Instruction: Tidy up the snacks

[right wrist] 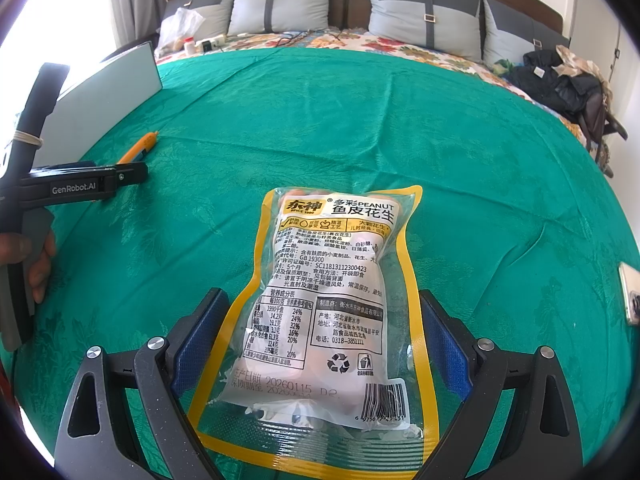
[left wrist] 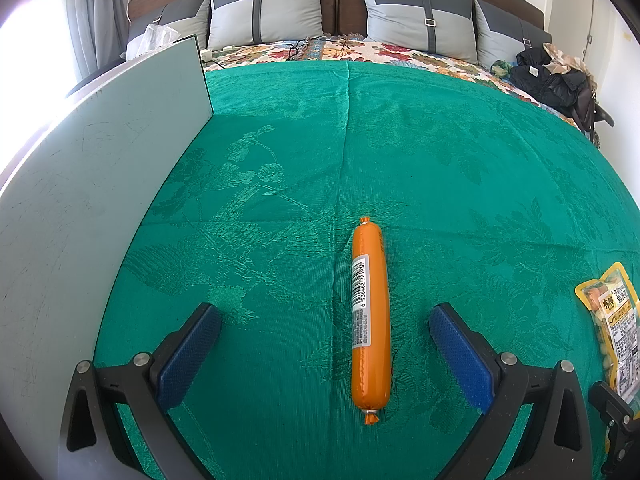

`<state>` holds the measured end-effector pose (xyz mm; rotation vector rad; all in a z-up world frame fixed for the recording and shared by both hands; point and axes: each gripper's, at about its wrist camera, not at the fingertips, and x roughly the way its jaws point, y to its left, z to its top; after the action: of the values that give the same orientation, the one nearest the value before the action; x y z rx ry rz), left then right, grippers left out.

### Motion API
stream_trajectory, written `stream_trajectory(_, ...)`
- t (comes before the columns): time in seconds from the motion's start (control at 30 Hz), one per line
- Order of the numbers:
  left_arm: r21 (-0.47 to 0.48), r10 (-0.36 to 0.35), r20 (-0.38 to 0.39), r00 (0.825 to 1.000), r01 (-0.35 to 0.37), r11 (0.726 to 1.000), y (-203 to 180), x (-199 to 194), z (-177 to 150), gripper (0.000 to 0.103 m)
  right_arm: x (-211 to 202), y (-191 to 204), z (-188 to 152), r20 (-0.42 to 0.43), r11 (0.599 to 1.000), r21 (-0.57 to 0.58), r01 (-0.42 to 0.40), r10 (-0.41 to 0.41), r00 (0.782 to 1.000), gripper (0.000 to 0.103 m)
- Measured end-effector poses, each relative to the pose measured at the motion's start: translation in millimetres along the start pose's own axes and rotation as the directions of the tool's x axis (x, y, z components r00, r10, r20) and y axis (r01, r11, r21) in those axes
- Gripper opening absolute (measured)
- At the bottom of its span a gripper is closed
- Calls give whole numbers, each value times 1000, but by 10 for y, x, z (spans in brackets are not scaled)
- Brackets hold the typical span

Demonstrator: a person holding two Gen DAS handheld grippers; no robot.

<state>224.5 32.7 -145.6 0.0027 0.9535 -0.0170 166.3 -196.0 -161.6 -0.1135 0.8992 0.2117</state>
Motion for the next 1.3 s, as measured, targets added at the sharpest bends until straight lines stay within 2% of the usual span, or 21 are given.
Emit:
stream_trajectory(0.63,1,-2,-2,1000,2,1000,1,0,-4,103,-3,-2,3,1,1000,3,-2,2,1000,95)
stream_trajectory(0.7,27,-26,-59,998,28,999,11,-6,12,103,-14,-30,5,9,1000,14,-9,8,1000,93)
stream_trajectory(0.77,40,-57,-114,992,62,997,41,-29,30,103,-79,-101,-20,40,998,47,-48,46,998,93)
stream_trajectory(0.87,26,-139,-128,982,144,989,103,-113,-11,103,-126,-217,-57,68,988,113,-107,100,993,93)
stream_trajectory(0.97,58,-120,-139,983,129,990,44,-129,-36,102,-126,-276,-60,72,979,151,-135,125,989,93)
stream_trajectory(1.07,113,-65,-139,988,81,990,-94,-99,0,93,-155,-309,-50,78,965,188,-182,170,982,93)
stream_trajectory(1.1,112,-75,-133,988,90,990,-127,-107,26,82,-186,-338,-38,90,960,200,-196,182,979,93)
stream_trajectory(1.13,115,-74,-124,990,88,989,-161,-121,56,62,-243,-377,-29,112,955,214,-206,185,976,93)
stream_trajectory(1.17,118,-78,-117,990,92,989,-192,-137,90,48,-308,-432,-22,138,949,233,-211,183,973,93)
stream_trajectory(1.2,126,-77,-119,990,92,988,-227,-142,118,23,-372,-512,-10,160,942,256,-216,179,971,93)
stream_trajectory(1.23,130,-78,-130,988,95,987,-248,-137,142,16,-430,-579,3,174,934,282,-221,176,969,93)
stream_trajectory(1.3,114,-105,-138,985,121,986,-254,-165,135,15,-500,-652,45,161,922,320,-217,173,972,93)
